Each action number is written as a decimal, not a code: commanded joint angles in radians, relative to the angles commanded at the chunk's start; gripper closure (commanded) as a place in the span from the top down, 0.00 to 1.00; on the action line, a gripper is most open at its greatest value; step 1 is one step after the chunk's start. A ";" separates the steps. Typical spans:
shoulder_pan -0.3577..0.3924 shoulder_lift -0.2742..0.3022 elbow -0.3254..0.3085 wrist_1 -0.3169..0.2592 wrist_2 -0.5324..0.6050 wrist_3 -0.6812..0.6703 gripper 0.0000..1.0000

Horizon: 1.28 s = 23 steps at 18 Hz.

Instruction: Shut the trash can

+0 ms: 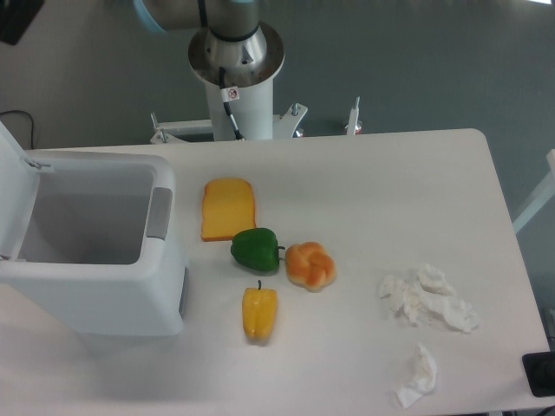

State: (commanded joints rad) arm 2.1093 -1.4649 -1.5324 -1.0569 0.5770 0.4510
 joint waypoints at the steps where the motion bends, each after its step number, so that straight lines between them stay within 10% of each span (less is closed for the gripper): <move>1: -0.005 -0.003 0.000 0.000 -0.020 0.000 1.00; 23: -0.111 -0.104 0.000 0.005 -0.105 0.021 1.00</move>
State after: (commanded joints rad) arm 1.9988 -1.5692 -1.5324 -1.0523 0.4725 0.4724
